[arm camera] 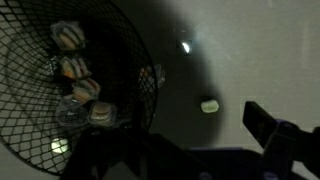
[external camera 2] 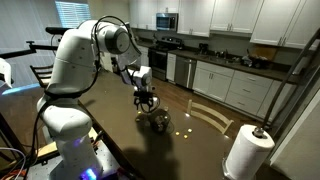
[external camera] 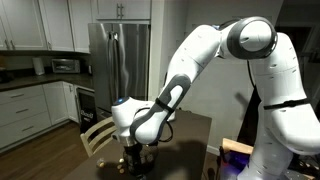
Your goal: Put the plastic wrapper in the basket then put 3 the yellow objects in the basket, then put a plastic wrapper in the basket
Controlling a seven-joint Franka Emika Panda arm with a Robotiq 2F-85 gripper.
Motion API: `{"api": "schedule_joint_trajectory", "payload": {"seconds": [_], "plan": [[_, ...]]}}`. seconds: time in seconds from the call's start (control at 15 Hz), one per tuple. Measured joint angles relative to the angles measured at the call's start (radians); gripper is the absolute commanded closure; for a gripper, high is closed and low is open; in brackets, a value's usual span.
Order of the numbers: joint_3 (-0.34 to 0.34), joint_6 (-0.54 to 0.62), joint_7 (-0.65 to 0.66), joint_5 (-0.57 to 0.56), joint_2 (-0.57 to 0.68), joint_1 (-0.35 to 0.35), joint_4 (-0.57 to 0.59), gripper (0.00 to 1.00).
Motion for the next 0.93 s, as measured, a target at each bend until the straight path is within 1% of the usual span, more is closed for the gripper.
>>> {"api": "schedule_joint_trajectory", "payload": {"seconds": [0.27, 0.6, 0.93], "plan": [[0.031, 0.052, -0.04, 0.073, 0.066, -0.002, 0.017, 0.0], [0.06, 0.062, -0.07, 0.146, 0.148, -0.006, 0.074, 0.0], [0.064, 0.081, -0.088, 0.168, 0.223, -0.015, 0.125, 0.0]]}}
